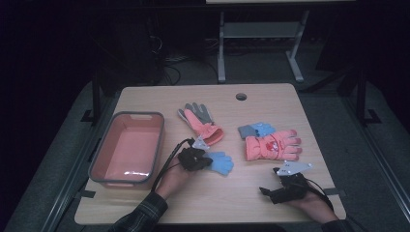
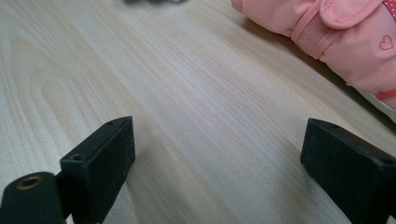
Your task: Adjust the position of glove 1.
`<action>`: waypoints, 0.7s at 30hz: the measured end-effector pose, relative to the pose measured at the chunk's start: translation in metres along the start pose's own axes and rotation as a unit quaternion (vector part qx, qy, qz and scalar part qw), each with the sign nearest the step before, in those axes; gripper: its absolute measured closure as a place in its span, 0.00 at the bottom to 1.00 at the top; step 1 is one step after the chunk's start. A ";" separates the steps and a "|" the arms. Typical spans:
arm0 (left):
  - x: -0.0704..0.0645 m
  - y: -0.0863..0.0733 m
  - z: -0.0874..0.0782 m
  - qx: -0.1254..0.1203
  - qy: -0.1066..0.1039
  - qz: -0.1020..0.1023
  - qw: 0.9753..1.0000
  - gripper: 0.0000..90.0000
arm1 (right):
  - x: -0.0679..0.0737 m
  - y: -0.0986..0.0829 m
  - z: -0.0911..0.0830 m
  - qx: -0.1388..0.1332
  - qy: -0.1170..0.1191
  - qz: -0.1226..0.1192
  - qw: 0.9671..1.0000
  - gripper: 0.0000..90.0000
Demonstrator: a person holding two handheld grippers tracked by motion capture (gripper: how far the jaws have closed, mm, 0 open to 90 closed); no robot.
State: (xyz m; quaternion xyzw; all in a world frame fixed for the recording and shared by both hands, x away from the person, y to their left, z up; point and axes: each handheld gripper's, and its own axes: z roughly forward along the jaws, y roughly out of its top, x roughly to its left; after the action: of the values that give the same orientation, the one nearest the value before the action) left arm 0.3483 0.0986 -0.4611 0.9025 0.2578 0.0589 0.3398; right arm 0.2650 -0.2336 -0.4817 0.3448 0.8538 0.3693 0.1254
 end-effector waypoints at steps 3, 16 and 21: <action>-0.008 -0.001 0.000 -0.001 -0.010 0.004 1.000 1.00 | 0.000 0.000 0.000 0.000 0.000 0.000 1.000 0.10; -0.046 0.000 0.003 0.010 -0.055 0.032 0.998 1.00 | 0.000 0.000 0.000 0.000 0.000 0.000 1.000 0.10; -0.050 0.005 0.003 0.016 -0.064 0.046 0.997 1.00 | 0.000 0.000 0.000 0.000 0.000 0.000 1.000 0.10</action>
State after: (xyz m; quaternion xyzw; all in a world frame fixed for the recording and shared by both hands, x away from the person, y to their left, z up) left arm 0.3080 0.0686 -0.4567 0.9206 0.1944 0.0126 0.3384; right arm 0.2650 -0.2337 -0.4816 0.3448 0.8538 0.3694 0.1252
